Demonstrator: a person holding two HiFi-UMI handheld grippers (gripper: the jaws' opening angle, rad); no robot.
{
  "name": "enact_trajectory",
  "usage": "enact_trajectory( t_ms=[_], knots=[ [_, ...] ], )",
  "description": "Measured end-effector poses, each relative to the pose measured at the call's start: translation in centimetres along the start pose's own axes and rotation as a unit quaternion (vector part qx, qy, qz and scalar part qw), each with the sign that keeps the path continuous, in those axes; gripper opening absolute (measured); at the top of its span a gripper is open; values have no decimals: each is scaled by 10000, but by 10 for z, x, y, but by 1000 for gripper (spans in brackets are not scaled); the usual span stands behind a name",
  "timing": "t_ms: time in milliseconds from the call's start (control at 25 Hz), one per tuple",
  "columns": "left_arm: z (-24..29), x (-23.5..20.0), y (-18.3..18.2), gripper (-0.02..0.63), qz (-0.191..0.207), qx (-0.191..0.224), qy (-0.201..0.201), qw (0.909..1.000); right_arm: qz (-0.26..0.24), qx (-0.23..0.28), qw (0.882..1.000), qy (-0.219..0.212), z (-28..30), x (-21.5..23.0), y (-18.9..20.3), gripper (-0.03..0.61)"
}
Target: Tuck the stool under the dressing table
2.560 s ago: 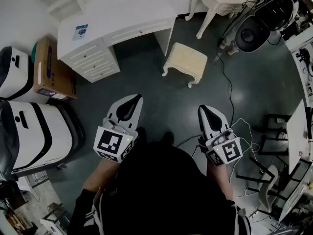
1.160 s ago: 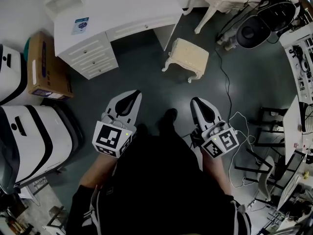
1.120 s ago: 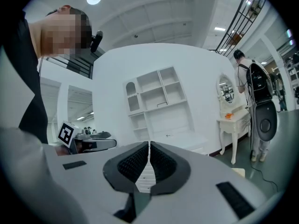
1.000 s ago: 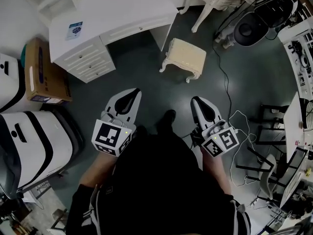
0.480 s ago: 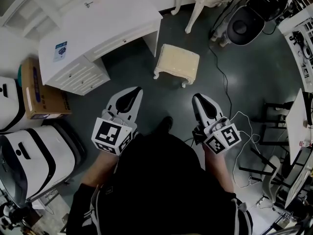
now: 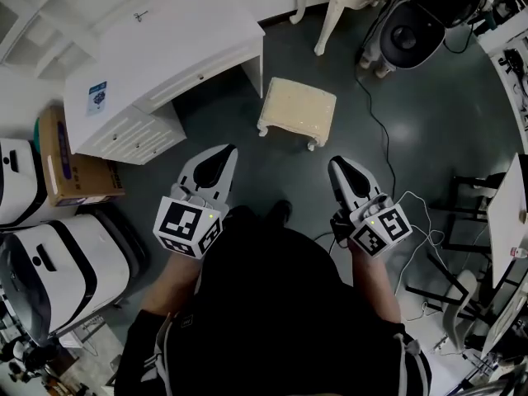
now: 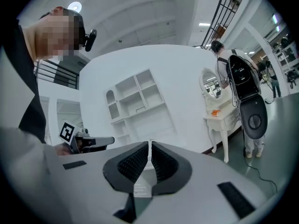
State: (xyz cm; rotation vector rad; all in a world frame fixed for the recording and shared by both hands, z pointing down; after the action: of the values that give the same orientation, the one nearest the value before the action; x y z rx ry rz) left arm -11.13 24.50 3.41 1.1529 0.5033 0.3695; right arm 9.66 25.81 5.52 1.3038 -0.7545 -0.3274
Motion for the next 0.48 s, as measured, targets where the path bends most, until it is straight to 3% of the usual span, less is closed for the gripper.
enact_trajectory(
  t_ms=[480],
  knots=[
    [89,-63,-11,6,-195,-132,338,9992,0,-286,9994,210,76,47,1,21]
  ],
)
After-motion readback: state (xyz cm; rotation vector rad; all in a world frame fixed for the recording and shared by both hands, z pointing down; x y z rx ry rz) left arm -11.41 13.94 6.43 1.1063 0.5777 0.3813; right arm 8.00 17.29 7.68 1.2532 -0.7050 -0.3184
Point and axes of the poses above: the fingertips, and each gripper's own axes: z forward along the fingers, x to its right, y out of its underside, the point moved 2 cm from there along -z, backward along the fingers, and after that the axes turned 6 degrees about -z, right-handed, at the moved point
